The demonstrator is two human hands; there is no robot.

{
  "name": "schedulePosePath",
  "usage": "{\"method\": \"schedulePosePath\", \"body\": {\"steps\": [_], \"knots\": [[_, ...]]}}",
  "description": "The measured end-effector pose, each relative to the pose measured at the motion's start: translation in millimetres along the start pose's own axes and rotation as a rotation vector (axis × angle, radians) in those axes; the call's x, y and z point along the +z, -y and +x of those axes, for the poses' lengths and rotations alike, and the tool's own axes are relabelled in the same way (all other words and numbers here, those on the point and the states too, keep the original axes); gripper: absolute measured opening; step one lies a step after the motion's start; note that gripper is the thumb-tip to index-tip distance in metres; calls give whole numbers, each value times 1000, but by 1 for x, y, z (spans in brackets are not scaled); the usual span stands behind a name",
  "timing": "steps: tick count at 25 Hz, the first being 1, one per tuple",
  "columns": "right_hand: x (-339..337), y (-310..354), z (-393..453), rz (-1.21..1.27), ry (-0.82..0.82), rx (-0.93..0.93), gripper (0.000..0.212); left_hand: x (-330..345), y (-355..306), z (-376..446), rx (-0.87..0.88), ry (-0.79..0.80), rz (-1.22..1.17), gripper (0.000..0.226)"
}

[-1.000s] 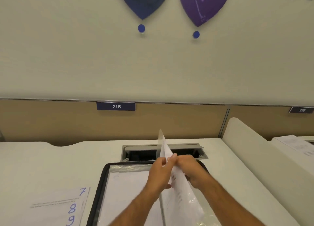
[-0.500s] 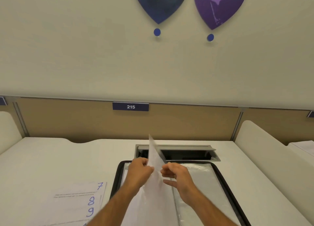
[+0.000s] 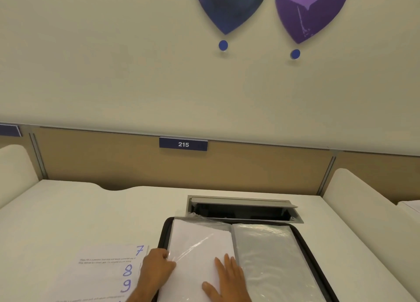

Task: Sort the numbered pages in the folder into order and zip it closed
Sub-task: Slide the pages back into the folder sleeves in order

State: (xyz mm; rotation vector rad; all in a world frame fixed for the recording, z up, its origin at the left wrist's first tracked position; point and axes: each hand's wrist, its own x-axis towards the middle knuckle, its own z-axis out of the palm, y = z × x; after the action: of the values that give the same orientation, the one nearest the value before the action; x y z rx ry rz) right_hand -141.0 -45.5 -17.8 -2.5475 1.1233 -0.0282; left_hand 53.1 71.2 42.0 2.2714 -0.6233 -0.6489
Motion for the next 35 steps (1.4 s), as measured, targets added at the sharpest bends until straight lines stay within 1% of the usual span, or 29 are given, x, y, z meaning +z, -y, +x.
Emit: {"method": "schedulePosePath", "body": {"steps": [1, 2, 3, 4, 5, 7, 10, 11, 13, 15, 19, 21, 22, 23, 24, 26, 28, 29, 30, 31, 32, 33, 34, 35], "knots": [[12, -7, 5, -54, 28, -1, 85, 3, 5, 0, -8, -1, 17, 6], [24, -12, 11, -118, 43, -5, 79, 6, 8, 0, -13, 1, 40, 10], [40, -20, 20, -167, -4, -26, 79, 7, 10, -1, -7, -3, 71, 14], [52, -24, 26, -192, -96, -43, 84, 9, 10, -3, 6, -3, 119, 18], [54, -25, 26, -197, -172, -67, 90, 10, 9, -3, 34, -13, 171, 20], [47, -21, 24, -198, -258, -87, 97, 12, 8, -5, 79, -46, 244, 25], [48, -18, 25, -220, -249, -97, 98, 16, 8, -5, 103, -77, 308, 43], [47, -18, 25, -231, -269, -100, 98, 17, 10, -4, 123, -87, 327, 47], [46, -18, 25, -250, -321, -118, 98, 18, 12, -4, 187, -122, 363, 46], [46, -19, 26, -234, -338, -133, 97, 16, 16, -6, 287, -161, 412, 42], [50, -22, 26, -191, -286, -123, 92, 1, 35, 0, 420, -262, 494, 36], [45, -16, 22, -135, -229, -85, 85, -13, 52, 12, 477, -307, 546, 35], [43, -11, 24, -104, -203, -44, 78, -20, 66, 19, 499, -321, 548, 40], [35, -3, 24, -73, -184, -7, 73, -28, 80, 24, 481, -311, 576, 50], [26, 5, 25, -60, -188, 24, 72, -34, 94, 29, 464, -314, 620, 61], [4, 31, 30, -4, -218, 59, 80, -43, 118, 39, 428, -272, 673, 77], [-7, 63, 40, 34, -222, -15, 102, -47, 140, 44, 441, -255, 707, 83], [-9, 80, 45, 78, -172, -45, 110, -49, 147, 45, 440, -232, 714, 85], [-12, 97, 51, 119, -117, -74, 113, -49, 152, 46, 436, -212, 715, 88], [-14, 114, 55, 145, -57, -115, 108, -49, 156, 47, 428, -195, 700, 92], [-12, 129, 60, 138, -6, -164, 94, -48, 159, 49, 422, -187, 676, 94], [-10, 142, 65, 110, 27, -207, 74, -46, 160, 51, 409, -176, 657, 96], [-8, 153, 71, 94, 56, -236, 62, -45, 161, 54, 404, -186, 646, 97], [-4, 162, 77, 78, 81, -260, 60, -44, 162, 56, 400, -200, 634, 98]]}}
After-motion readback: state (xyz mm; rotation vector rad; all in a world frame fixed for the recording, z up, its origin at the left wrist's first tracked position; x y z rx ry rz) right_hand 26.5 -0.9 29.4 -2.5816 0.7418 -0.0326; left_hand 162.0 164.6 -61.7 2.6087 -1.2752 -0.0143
